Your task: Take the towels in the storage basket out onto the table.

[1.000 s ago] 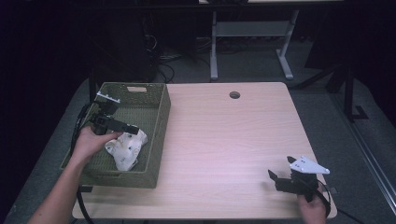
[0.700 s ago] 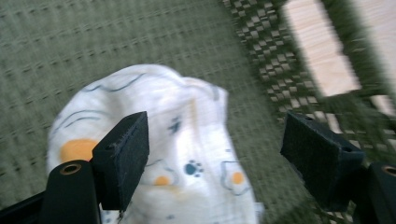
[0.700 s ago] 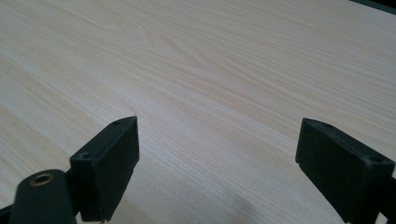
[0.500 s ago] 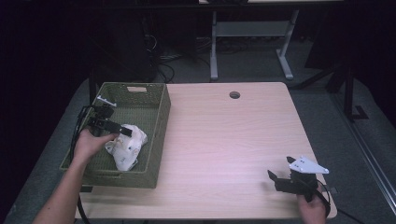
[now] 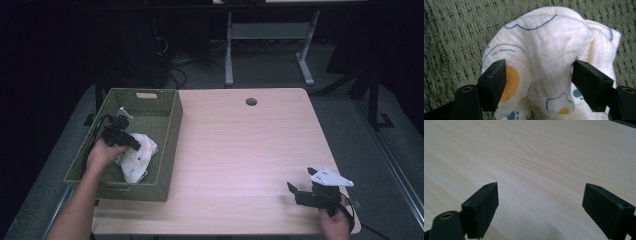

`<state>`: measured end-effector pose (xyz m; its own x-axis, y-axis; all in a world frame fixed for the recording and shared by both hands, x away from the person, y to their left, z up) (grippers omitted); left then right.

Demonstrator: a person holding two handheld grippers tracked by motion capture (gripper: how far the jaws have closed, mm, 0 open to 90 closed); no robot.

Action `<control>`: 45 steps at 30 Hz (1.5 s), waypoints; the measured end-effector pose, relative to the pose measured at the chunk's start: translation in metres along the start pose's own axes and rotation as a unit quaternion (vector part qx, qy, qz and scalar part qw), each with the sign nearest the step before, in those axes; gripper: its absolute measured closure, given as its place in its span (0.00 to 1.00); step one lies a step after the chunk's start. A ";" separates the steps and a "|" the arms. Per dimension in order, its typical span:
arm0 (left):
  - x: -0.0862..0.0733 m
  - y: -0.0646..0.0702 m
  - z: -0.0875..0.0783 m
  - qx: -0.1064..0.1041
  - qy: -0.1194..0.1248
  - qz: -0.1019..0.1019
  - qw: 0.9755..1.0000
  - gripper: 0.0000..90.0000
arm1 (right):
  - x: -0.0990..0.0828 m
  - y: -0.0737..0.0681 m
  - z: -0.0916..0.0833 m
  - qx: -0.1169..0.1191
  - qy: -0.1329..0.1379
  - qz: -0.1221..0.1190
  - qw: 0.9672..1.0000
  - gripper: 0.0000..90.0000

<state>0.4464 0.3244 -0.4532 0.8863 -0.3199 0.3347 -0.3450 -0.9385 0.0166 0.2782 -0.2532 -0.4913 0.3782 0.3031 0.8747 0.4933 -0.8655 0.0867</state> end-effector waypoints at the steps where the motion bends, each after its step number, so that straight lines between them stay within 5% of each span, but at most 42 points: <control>1: 0.001 0.001 0.001 -0.007 0.003 -0.002 1.000 0.30 | 0.000 0.000 0.000 0.000 0.001 -0.001 1.000 0.14; 15: -0.003 0.009 0.018 0.023 -0.035 0.020 0.999 0.49 | 0.001 -0.001 -0.001 0.002 0.002 -0.005 1.000 0.14; 24: -0.004 0.006 0.018 0.013 -0.031 -0.005 0.999 0.55 | 0.001 -0.002 0.000 0.004 0.003 -0.007 1.000 0.14; 31: -0.005 0.007 0.015 0.002 -0.030 0.003 1.000 0.79 | 0.000 -0.002 -0.001 0.005 0.001 -0.004 1.000 0.14; 40: -0.008 0.007 0.013 -0.006 -0.027 0.011 1.000 0.82 | 0.000 -0.003 0.000 0.004 -0.001 -0.003 1.000 0.14; 45: -0.009 0.002 0.009 -0.029 -0.018 -0.002 0.999 0.82 | 0.000 -0.004 0.001 0.005 -0.001 -0.005 1.000 0.14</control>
<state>0.4406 0.3237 -0.4643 0.8975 -0.3219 0.3013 -0.3583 -0.9307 0.0730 0.2772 -0.2497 -0.4925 0.3738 0.3132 0.8730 0.5056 -0.8579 0.0913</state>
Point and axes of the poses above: each handheld gripper's, and its own axes: z roughly forward along the jaws, x roughly out of its top, y roughly to its right, the point moved 5 cm from there along z, roughly forward along the jaws, and after that the axes turned 5 degrees about y, right-handed, at the moved point
